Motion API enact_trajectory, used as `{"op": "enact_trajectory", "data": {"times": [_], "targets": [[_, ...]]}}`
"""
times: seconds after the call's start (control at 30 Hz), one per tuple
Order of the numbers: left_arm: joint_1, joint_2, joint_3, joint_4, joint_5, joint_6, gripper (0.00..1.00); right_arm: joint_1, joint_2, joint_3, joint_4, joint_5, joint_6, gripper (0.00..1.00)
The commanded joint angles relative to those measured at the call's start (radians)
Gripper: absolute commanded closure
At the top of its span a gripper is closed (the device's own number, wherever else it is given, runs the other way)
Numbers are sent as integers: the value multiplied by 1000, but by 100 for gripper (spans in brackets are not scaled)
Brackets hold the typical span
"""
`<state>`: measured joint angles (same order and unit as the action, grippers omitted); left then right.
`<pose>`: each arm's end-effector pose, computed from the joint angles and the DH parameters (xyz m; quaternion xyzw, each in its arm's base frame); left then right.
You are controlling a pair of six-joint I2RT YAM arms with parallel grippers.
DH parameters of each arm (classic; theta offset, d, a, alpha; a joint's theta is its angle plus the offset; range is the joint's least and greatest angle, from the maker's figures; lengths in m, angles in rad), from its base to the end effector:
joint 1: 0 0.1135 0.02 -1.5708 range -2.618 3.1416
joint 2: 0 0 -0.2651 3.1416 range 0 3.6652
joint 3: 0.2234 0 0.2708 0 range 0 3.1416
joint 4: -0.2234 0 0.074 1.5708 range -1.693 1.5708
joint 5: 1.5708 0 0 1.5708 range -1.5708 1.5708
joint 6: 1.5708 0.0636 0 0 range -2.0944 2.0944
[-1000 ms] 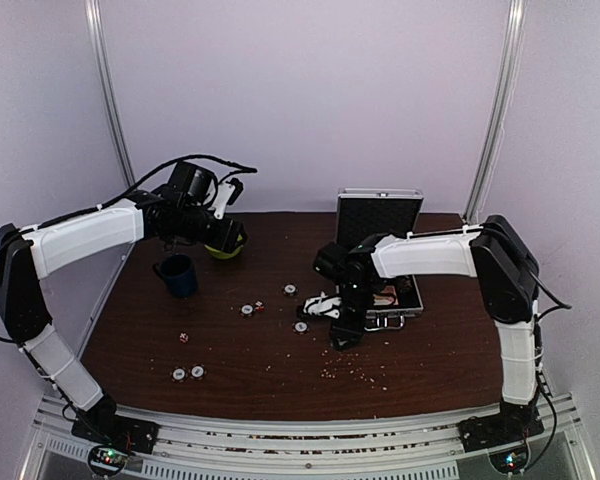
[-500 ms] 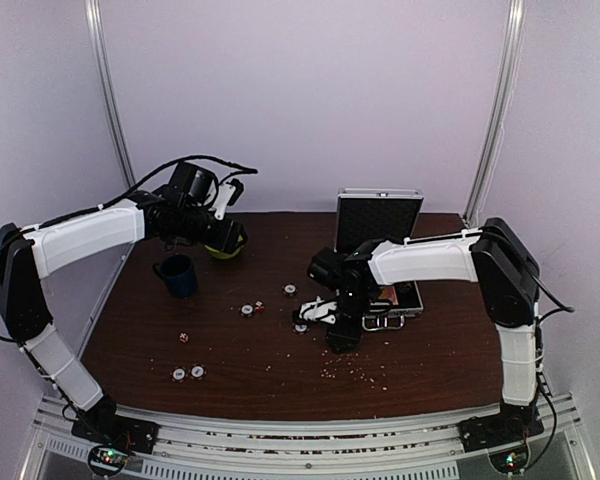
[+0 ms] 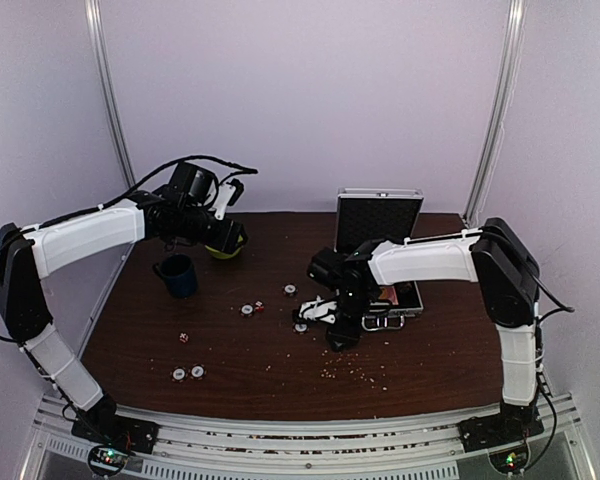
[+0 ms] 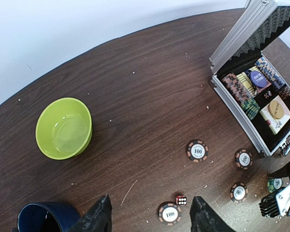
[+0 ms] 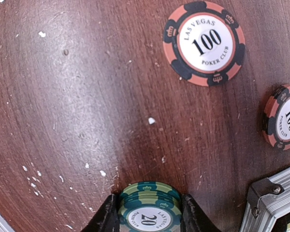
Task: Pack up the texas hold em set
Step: Pick up the pile of poker chips from the center of the board.
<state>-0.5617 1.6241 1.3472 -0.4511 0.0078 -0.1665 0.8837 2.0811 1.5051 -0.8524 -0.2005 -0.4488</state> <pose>0.3444 -0.2173 0.2722 0.1807 0.8944 -0.1490 0.3810 0.2585 0.3350 0.1164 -0.6190 0.7758 0.1127 0.0476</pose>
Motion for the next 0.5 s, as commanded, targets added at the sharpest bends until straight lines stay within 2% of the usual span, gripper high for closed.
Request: {"op": "enact_trajectory", "data": {"times": [0.0, 0.47], "targets": [[11, 9, 15, 9, 15, 10, 44, 6, 82, -20, -83, -24, 4, 81], [11, 11, 15, 9, 11, 12, 44, -56, -10, 209, -201, -9, -1, 83]]}}
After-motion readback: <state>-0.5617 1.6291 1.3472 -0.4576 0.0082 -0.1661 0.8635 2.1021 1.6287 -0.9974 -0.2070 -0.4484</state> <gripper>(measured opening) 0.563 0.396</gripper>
